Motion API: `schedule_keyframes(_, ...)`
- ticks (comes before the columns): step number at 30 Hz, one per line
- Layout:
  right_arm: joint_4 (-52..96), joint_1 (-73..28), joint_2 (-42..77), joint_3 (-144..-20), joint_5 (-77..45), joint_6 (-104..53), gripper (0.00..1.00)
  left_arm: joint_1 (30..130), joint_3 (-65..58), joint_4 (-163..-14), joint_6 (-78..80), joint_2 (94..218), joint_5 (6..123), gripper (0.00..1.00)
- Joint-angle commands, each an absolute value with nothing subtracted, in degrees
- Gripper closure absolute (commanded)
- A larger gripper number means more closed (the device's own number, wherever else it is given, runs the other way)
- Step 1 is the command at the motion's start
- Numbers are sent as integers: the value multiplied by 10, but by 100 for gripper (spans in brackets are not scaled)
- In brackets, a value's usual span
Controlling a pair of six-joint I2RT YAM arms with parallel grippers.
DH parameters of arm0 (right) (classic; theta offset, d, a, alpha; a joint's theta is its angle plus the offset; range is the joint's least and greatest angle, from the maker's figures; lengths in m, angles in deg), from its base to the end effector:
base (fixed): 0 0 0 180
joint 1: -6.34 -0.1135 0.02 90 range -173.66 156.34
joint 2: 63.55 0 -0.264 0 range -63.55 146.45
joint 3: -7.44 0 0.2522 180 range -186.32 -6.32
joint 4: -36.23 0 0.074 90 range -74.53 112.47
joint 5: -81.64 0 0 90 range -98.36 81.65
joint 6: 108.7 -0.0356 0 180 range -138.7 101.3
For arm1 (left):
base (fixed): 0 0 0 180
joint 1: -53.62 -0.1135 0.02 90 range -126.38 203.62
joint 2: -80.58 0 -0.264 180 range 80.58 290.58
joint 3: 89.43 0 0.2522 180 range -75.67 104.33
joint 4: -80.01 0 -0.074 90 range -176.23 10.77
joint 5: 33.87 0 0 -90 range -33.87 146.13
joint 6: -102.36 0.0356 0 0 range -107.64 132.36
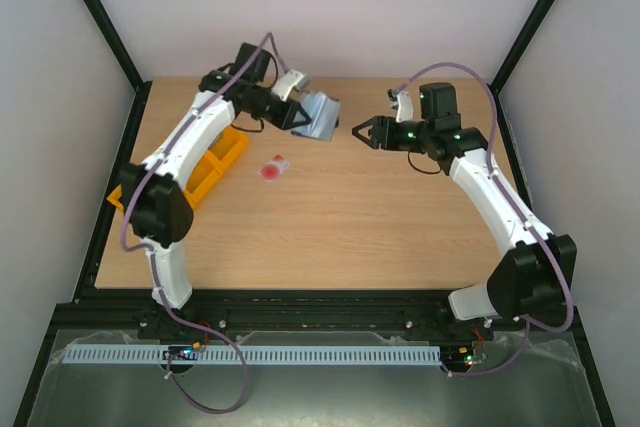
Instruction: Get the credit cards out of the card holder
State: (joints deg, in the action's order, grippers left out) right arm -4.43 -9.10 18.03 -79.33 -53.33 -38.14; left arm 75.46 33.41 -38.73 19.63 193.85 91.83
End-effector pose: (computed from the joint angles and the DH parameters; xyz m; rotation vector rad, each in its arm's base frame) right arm 0.2953 0.1077 0.3399 -0.3883 2.1930 1.1965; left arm 0.3977 -0.1818 0.3172 0.8699 2.2737 -0.8794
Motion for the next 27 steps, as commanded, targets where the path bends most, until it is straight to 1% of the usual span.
schedule_keyframes(1,58,-89,128,-794,-610,-382,38,758,379,-390,236,1840,986,98)
schedule_keyframes(4,143,-90,93,-783,-651,-409,27,758,383,-410,240,1792,1023,98)
schedule_keyframes(7,203,-90,62,-777,-649,-425,22,760,388,-412,237,1763,1069,98)
schedule_keyframes(12,214,-90,53,-782,-646,-426,22,778,407,-413,227,1738,1080,98)
schedule_keyframes(16,220,-92,57,-783,-669,-439,23,800,411,-412,226,1730,1083,98)
schedule_keyframes(23,201,-95,46,-782,-651,-426,25,827,425,-403,233,1729,1101,98)
schedule_keyframes(25,181,-95,40,-785,-668,-402,22,828,431,-398,238,1727,1102,98)
schedule_keyframes(27,147,-93,29,-790,-686,-341,16,828,437,-386,251,1725,1094,98)
